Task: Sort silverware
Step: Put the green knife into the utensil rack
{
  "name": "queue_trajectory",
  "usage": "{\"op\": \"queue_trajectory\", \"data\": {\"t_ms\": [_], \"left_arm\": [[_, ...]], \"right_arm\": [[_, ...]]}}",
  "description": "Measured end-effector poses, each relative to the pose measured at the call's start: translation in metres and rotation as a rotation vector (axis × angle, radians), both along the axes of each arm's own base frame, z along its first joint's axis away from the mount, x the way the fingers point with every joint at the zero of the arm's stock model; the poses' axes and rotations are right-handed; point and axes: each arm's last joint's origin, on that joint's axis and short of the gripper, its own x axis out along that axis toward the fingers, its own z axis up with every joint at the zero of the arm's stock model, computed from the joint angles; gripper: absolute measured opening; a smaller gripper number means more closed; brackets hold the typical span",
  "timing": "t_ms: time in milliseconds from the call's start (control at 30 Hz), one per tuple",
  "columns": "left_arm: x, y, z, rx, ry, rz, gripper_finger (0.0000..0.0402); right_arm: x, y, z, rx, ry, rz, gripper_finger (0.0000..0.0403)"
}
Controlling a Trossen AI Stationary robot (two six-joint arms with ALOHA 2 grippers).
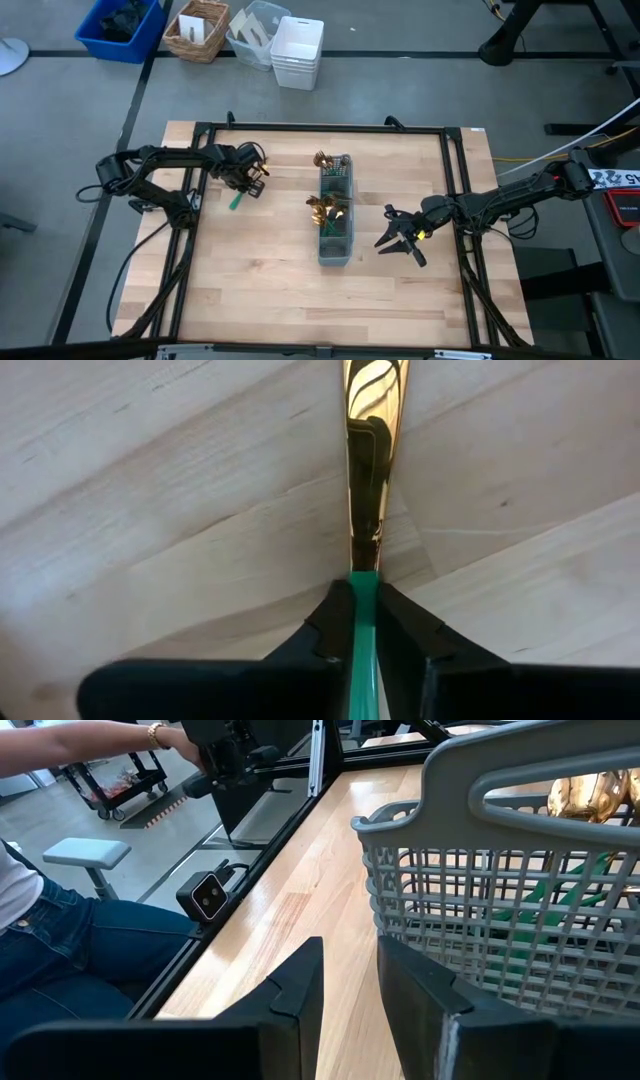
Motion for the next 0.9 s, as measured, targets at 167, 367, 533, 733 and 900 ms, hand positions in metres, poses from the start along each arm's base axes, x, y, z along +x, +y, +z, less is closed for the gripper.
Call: {"op": "queue_trajectory", "data": {"t_ms": [167,367,533,733,900], "left_arm": [[0.0,-0.001,0.0,-0.013,-0.013,0.016,0.0026],[0.0,-0.002,0.005,-0.033,-0.066,0.014,0.0022],[0.001,-0.004,0.011,-0.053,-0.135,0.015,0.002],[0.006,-0.003,0.016,-0.07,-0.232,-0.003,0.0016],[0.009,-0.002,0.017,-0.065,-0.271,-0.009,0.0]], "right_arm": [[0.0,0.0,0.0,0.0,0.0,0.0,0.0099],[0.0,0.0,0.0,0.0,0.001,0.0,0.0099],[0.0,0.0,0.0,0.0,0.001,0.0,0.0099],[0.0,0.0,0.0,-0.001,0.005,0.0,0.0099],[0.0,0.0,-0.001,-0.001,0.007,0.0,0.0099]]}}
